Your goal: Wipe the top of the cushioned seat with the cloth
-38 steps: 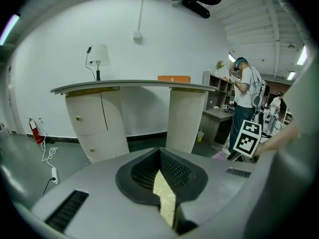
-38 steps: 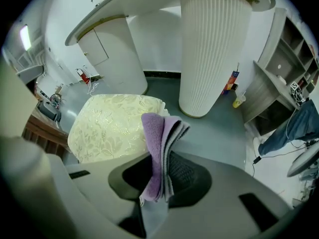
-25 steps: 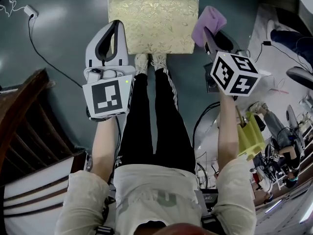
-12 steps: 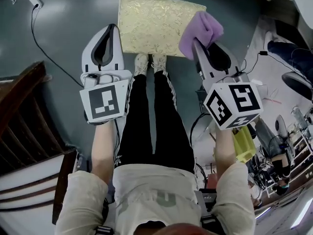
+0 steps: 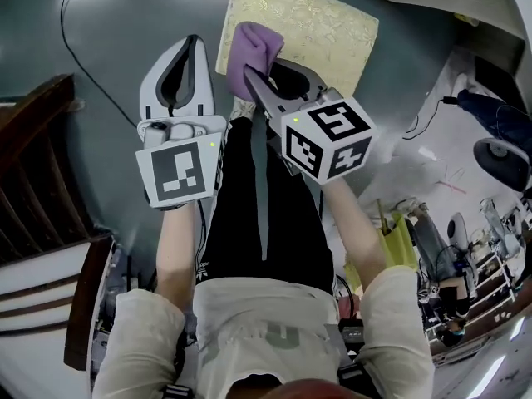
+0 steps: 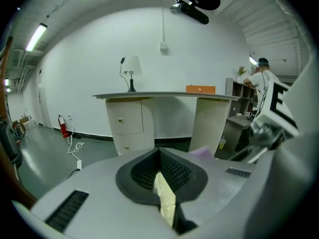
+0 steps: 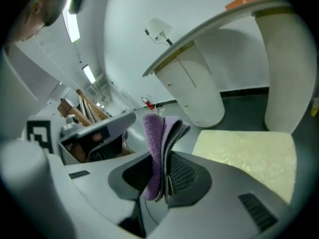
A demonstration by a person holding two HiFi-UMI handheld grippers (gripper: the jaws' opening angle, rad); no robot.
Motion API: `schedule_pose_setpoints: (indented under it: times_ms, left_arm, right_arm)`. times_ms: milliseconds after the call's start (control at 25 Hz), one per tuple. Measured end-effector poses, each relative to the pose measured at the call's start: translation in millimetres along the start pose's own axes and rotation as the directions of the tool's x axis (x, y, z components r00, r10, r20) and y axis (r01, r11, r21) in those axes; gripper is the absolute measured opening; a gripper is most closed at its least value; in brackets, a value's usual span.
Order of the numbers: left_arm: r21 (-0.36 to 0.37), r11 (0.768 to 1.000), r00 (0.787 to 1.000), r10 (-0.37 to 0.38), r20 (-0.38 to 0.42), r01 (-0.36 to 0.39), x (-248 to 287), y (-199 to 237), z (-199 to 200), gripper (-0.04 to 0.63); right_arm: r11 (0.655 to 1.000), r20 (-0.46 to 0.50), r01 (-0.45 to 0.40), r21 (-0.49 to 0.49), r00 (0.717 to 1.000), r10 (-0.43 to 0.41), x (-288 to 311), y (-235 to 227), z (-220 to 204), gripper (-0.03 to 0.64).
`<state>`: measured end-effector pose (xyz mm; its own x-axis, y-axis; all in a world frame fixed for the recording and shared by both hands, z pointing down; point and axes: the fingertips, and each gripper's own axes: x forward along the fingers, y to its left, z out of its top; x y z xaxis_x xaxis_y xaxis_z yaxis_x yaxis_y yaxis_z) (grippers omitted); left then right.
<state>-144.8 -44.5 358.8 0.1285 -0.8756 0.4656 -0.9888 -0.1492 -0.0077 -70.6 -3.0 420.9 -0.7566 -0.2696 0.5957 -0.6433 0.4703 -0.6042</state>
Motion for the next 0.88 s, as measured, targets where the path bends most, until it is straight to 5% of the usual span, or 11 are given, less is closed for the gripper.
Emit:
schedule_pose_setpoints:
  times_ms: [240,480,880]
  left_arm:
    - [-0.012,0.998,0.998,0.055,-0.024,-0.056,-12.2,26.9,-21.3,0.006]
    - [-0.017,0.997,0.997,0.076,-0.029,-0.076,-25.0,39.2,-20.1,0.006]
    - [-0.010,0.997,0.997,0.077,-0.029,-0.078,-26.1,51.0,-14.7,0.006]
  right_arm:
    - [0.999,-0.169,-0.010,-0.052,0.986,0.001,94.5,-0.4,-62.1,0.089]
    - [0.989,-0.284,0.147,-0.033,0.947,-0.150,130.9,-39.2,-98.1,0.089]
    - [0.973,-0.321,0.220,-0.072,0.918,-0.232,132.3,-54.3,-106.4,0.089]
